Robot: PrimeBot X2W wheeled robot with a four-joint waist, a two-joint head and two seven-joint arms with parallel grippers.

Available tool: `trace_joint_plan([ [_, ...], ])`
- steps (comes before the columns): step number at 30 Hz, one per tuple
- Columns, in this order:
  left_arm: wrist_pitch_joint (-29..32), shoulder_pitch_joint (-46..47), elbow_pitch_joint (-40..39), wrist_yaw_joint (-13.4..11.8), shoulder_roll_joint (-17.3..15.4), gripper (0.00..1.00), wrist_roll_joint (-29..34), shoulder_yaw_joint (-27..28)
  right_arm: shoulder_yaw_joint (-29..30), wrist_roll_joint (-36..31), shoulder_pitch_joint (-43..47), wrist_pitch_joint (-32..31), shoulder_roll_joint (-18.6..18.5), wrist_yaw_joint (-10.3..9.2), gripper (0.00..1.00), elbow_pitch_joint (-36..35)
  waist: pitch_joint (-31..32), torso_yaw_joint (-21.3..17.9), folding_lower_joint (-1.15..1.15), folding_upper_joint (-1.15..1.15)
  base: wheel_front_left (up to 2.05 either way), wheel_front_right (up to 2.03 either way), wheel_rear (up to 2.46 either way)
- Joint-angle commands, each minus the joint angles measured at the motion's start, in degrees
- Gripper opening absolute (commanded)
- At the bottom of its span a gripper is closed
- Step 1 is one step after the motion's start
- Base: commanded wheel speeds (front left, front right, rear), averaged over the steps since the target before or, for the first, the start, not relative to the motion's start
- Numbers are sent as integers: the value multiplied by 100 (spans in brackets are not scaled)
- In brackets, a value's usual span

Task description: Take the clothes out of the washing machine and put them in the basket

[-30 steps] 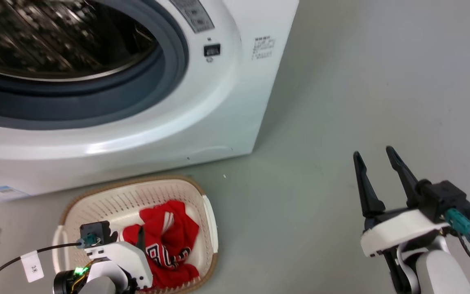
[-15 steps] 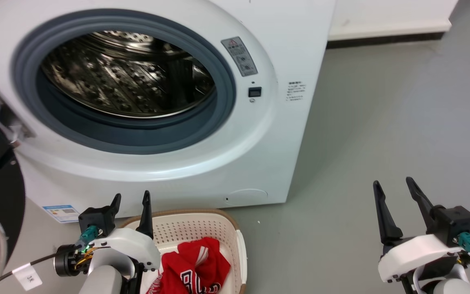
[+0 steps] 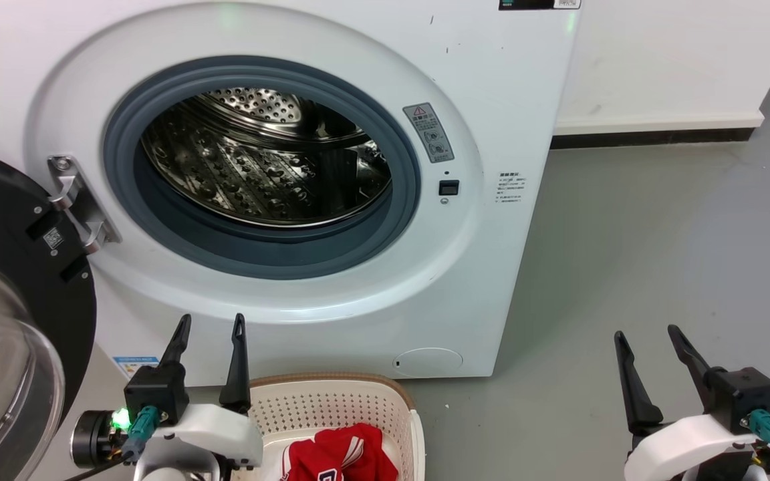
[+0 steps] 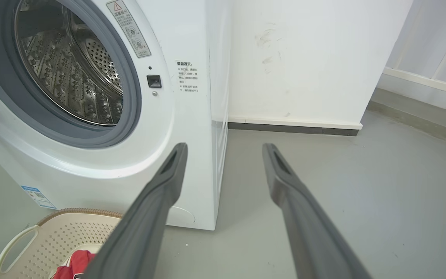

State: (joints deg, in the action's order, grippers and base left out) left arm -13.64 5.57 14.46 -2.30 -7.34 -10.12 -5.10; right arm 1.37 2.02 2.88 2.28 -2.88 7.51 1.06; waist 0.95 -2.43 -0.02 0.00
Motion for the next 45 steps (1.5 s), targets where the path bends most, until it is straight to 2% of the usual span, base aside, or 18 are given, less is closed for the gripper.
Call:
trace_joint_plan([
  [1,55,-90,-95,-39,-60,100,64,-17,7,-16,60,-1,-1,-4,100,-40,13,34,2,0,0,0,0],
  [12,487,-492,-735,-168,-143,100,144,-175,-69,24,169,-28,1,-4,100,-70,129,113,2,0,0,0,0],
  [37,503,-496,-815,-239,-228,100,-14,-203,-48,57,147,-15,1,-4,100,-64,140,150,2,0,0,0,0],
  [38,532,-469,-821,-226,-221,0,-1,-206,-46,13,121,-28,-1,0,0,-64,140,151,2,0,0,0,0],
  [40,560,-467,-737,-211,-200,0,-56,-182,-49,59,121,-25,1,0,0,9,139,152,2,0,0,0,0],
  [45,710,-384,-641,-126,-156,0,-644,-42,-16,738,44,-84,0,0,0,95,129,156,2,0,0,0,0],
])
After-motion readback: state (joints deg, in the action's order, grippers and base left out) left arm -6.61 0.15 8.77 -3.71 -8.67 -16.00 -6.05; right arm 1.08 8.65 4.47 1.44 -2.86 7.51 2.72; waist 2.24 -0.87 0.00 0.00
